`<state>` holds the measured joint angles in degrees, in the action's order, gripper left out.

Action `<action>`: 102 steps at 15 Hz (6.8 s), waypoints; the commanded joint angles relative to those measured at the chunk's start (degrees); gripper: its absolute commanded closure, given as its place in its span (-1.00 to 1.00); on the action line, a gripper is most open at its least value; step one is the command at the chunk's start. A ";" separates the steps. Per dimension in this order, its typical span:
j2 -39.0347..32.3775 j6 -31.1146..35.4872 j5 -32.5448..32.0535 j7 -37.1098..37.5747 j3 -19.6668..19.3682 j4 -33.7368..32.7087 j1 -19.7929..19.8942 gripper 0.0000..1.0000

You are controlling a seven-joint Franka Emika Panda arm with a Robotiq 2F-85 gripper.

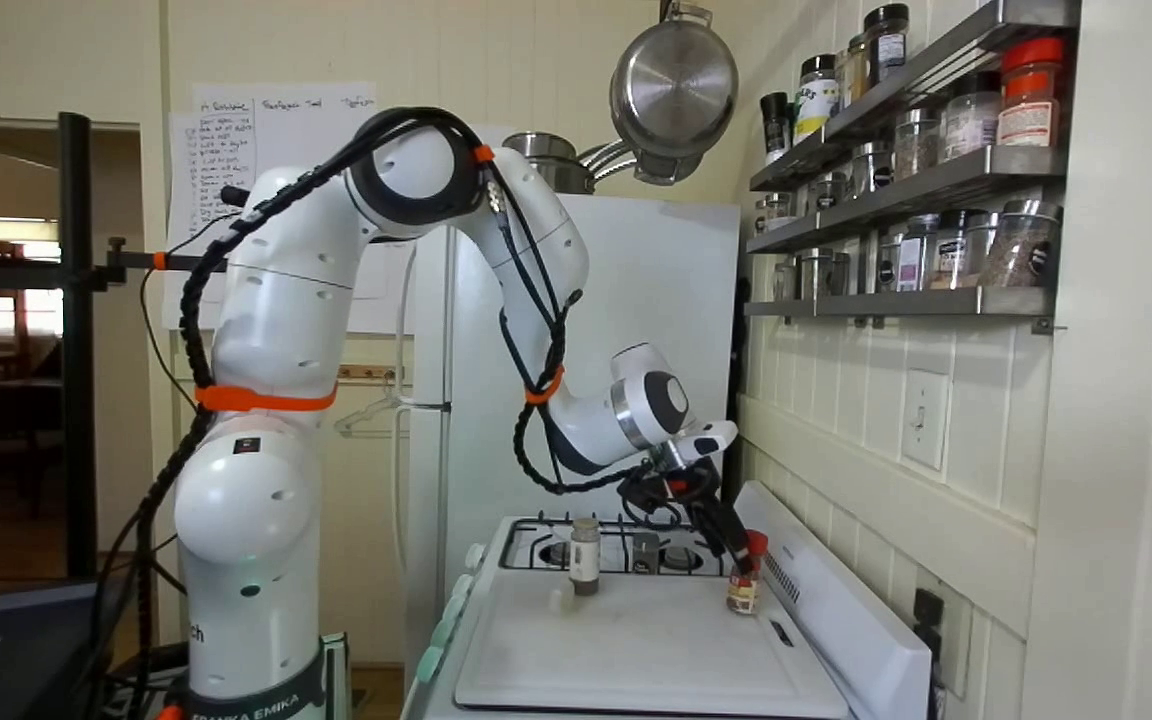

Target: Put the orange bottle on the shelf

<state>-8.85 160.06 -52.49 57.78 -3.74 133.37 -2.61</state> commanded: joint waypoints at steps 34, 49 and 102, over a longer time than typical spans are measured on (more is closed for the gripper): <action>-2.27 -1.19 -12.62 11.43 -2.22 -2.87 -1.27 0.52; 23.10 -31.64 -13.15 18.71 5.55 0.26 -0.85 0.52; 37.60 -44.24 -16.29 10.90 7.39 -17.14 3.78 0.52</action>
<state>29.55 116.52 -68.13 70.53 4.08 118.87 1.27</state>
